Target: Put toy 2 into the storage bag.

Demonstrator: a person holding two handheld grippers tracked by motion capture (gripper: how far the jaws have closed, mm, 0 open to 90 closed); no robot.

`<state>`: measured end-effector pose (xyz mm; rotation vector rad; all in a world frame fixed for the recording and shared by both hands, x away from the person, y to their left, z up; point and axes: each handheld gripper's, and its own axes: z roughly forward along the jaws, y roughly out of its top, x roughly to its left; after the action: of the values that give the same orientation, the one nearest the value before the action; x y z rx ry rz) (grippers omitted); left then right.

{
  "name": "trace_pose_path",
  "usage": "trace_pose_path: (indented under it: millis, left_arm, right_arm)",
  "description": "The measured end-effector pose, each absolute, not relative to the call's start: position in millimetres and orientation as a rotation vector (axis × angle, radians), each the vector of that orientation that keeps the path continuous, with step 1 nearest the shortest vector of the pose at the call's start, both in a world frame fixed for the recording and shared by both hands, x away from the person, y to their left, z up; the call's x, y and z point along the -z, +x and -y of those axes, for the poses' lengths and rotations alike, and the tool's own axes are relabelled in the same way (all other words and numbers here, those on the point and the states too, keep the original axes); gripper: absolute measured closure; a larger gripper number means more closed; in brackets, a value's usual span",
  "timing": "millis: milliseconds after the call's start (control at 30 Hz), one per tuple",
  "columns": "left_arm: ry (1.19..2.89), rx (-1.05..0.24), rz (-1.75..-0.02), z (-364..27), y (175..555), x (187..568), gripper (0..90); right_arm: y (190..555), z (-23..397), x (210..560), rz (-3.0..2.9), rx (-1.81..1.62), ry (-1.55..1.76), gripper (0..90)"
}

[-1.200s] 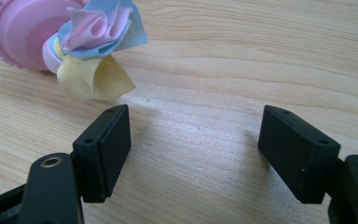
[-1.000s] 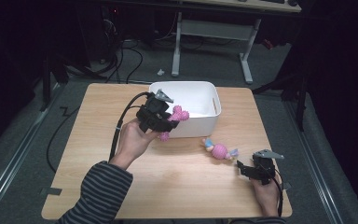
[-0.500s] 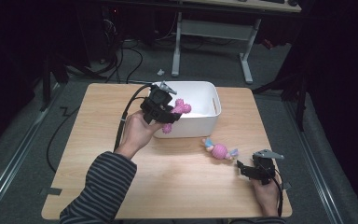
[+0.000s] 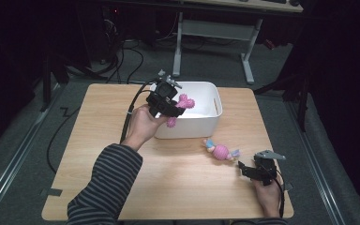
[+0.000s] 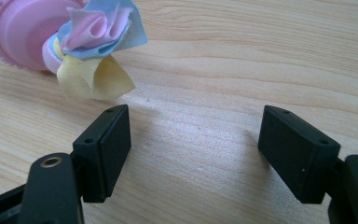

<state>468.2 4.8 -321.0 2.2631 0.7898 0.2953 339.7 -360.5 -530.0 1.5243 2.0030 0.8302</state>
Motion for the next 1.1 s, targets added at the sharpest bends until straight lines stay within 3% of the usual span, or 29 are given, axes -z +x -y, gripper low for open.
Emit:
trace_pose_path:
  millis: [1100]
  left_arm:
    - [2.176,-0.299,-0.942,2,523,353,59.1]
  right_arm:
    - [339,360,530,-2.000,-0.831,1.528,25.7]
